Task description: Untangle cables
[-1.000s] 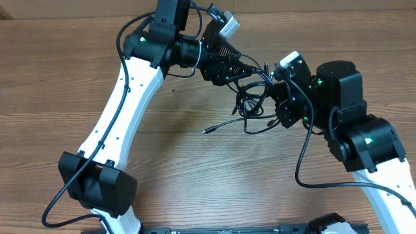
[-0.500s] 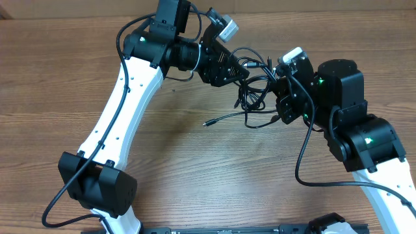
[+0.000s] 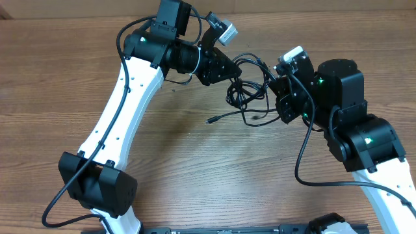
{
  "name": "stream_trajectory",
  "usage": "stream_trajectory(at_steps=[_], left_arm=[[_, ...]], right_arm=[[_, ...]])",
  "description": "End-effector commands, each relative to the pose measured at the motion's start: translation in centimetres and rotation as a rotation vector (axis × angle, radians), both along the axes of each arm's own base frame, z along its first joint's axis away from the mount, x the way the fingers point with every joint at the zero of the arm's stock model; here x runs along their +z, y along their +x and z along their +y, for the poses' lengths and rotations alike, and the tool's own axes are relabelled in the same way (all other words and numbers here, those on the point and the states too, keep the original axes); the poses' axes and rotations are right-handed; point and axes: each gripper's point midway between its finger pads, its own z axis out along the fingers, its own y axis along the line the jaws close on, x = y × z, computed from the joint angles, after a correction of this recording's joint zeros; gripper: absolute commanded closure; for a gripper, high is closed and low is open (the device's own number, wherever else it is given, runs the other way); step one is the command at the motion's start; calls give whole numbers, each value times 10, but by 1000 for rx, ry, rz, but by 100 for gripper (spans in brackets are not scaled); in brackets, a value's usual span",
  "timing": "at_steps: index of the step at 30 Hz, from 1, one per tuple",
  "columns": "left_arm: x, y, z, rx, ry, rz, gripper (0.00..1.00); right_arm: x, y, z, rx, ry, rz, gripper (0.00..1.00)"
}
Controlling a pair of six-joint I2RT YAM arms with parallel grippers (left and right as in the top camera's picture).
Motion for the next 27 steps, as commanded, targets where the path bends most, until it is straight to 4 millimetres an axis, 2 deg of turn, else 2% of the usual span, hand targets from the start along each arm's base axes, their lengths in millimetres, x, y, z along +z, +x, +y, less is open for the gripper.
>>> stream_trajectory(at_steps=[1, 6, 12, 18, 21, 27], left_arm=[[0, 3, 1, 12, 12, -5, 96], [0, 3, 1, 12, 13, -1, 96], [-1, 2, 2, 12, 16, 3, 96], [-16, 2, 12, 58, 106, 33, 96], [-29, 3, 22, 98, 188, 50, 96], [-42, 0, 35, 103, 281, 44, 96]], right_arm=[[18, -3, -1, -6, 20, -36, 96], [14, -6, -2, -6, 12, -16, 95], [9, -9, -3, -6, 4, 7, 41], [7, -10, -3, -6, 1, 15, 12], [7, -10, -3, -6, 1, 15, 5], [7, -10, -3, -6, 1, 15, 0]])
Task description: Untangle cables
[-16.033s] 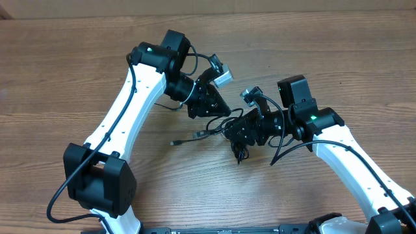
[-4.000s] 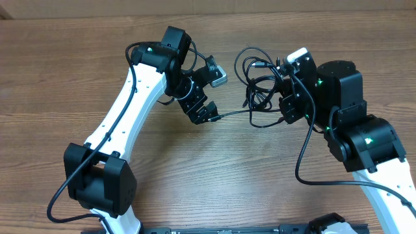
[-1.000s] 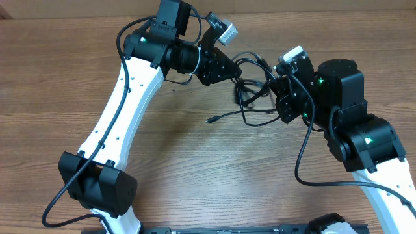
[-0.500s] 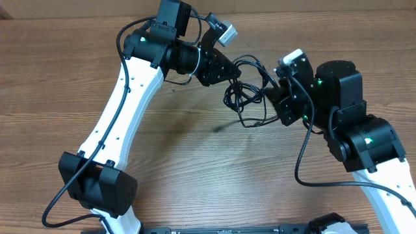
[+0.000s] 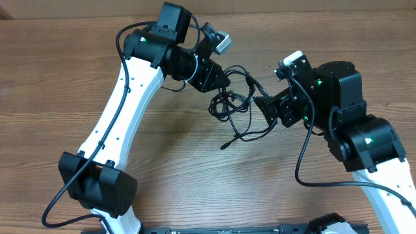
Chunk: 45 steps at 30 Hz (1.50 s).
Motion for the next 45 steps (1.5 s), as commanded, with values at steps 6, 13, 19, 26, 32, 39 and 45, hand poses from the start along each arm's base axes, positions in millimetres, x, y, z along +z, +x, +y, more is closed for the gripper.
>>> stream_trajectory(at_steps=[6, 13, 19, 26, 32, 39, 45], left_arm=[[-12, -10, 15, -155, 107, -119, 96], [-22, -6, 31, -141, 202, -133, 96], [-2, -15, 19, -240, 69, -194, 96], [13, -19, 16, -289, 32, -274, 96], [15, -13, 19, -268, 26, -288, 96], [29, 4, 12, -178, -46, -286, 96], [48, -2, -2, -220, -179, -292, 96]], right_arm=[[22, 0, 1, -5, 30, -53, 0], [33, 9, 3, -72, 119, -62, 0], [18, 24, 6, -99, 122, -20, 0], [-8, 43, 16, -123, 151, 65, 0], [-16, 45, 28, -75, 179, 100, 0], [-17, 39, 35, -37, 200, 126, 1], [-20, 38, 33, -41, 191, 133, 1]])
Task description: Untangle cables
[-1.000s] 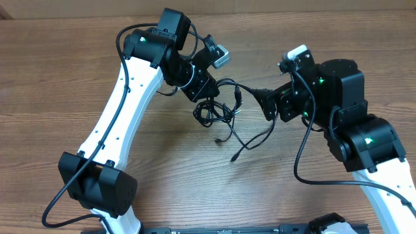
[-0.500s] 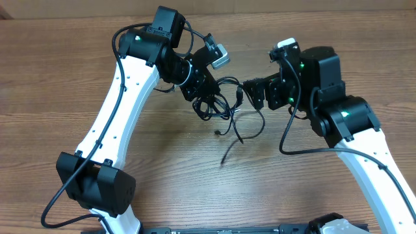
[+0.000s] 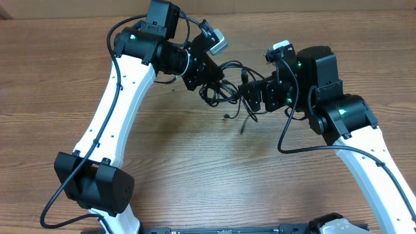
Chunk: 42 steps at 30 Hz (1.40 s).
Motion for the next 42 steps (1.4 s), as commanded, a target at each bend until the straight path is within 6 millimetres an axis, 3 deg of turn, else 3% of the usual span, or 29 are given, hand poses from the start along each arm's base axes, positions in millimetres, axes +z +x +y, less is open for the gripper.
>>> stream_trajectory(at_steps=[1, 6, 12, 17, 23, 31, 36, 38, 42], left_arm=[[37, -16, -9, -40, -130, 5, 96], [37, -17, -9, -27, -132, 33, 96], [34, -19, -6, -18, -116, 52, 96], [25, -16, 4, 17, -69, 66, 96], [24, -9, 19, 68, -69, 93, 96], [42, -12, 21, 40, -189, 124, 96], [40, -10, 25, 55, -176, 126, 96], [38, -10, 27, 62, -166, 129, 96], [28, -3, 33, 129, -106, 153, 96]], right_arm=[[12, 2, 2, 2, 8, -29, 1], [7, 12, -7, -46, -36, -41, 1], [-21, 32, -41, -218, -194, -9, 0], [-43, 34, -56, -284, -202, 82, 0], [-48, 33, -65, -303, -203, 109, 1], [-48, 33, -65, -303, -201, 109, 0], [-49, 31, -61, -284, -185, 121, 0], [-48, 28, -52, -247, -149, 135, 0], [-40, 14, -14, -18, -31, 141, 0]])
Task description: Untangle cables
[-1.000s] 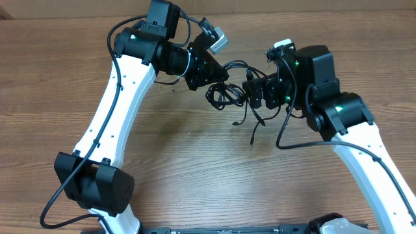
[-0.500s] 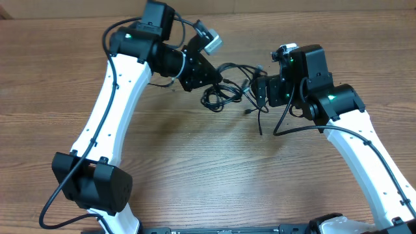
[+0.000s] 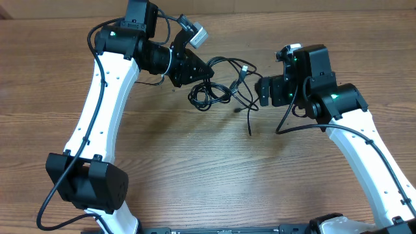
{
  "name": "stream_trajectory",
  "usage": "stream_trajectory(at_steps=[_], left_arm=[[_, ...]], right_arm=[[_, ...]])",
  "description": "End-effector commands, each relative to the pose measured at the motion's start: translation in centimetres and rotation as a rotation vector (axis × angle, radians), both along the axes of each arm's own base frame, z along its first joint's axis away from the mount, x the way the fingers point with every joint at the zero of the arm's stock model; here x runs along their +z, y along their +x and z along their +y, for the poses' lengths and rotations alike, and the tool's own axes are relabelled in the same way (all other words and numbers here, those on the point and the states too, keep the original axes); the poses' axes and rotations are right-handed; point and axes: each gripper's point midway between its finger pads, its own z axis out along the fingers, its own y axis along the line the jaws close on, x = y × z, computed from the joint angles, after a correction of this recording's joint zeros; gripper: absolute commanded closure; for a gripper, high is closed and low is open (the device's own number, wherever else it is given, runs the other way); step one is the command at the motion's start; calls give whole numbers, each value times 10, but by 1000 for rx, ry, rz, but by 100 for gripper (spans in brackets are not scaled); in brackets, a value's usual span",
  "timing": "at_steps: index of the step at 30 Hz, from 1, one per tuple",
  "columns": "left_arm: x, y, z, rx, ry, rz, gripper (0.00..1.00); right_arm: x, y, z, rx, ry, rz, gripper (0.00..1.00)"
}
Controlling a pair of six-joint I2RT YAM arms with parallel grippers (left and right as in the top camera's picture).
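Observation:
A tangle of thin black cables point(image 3: 209, 95) hangs between my two grippers over the wooden table point(image 3: 195, 169). My left gripper point(image 3: 206, 73) is at the upper left of the tangle, shut on its strands. My right gripper point(image 3: 259, 91) is to the right, shut on a strand leading out of the tangle. One strand with a light plug point(image 3: 244, 67) arches across the top. A loose cable end point(image 3: 250, 125) dangles down toward the table. The looped knot sits close under the left gripper.
The white left arm point(image 3: 97, 110) sweeps down the left side and the right arm point(image 3: 364, 149) down the right side. Their own black wiring loops hang beside each wrist. Bare wood lies in front of and behind the cables.
The grippers have moved apart, the left one to the left and the right one to the right. The cables between them are spread wider, with the knot nearer the left gripper.
At first both grippers held the tangle close together right of centre. Then the bundle sat lower and further left with a plug end trailing. Later both arms were further left and close together. Now the grippers stand wider apart with strands stretched between them.

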Motion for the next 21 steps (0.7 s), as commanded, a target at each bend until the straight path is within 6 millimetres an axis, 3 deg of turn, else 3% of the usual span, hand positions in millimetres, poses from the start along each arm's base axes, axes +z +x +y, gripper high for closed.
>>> stream_trajectory(at_steps=[1, 4, 7, 14, 21], left_arm=[[14, 0, 7, 67, 29, -4, 96], [5, 7, 15, 163, 88, 60, 96], [9, 10, 13, 207, 58, 116, 96], [36, 1, -17, 164, -108, 214, 96], [32, -13, -37, 117, -77, 210, 96]], right_arm=[[18, -9, 36, 209, 148, -14, 0], [25, -20, 54, 311, 230, -7, 0], [29, -25, 60, 341, 268, 0, 0], [32, -21, 61, 345, 272, -22, 1], [32, -5, 49, 284, 202, -76, 1]])
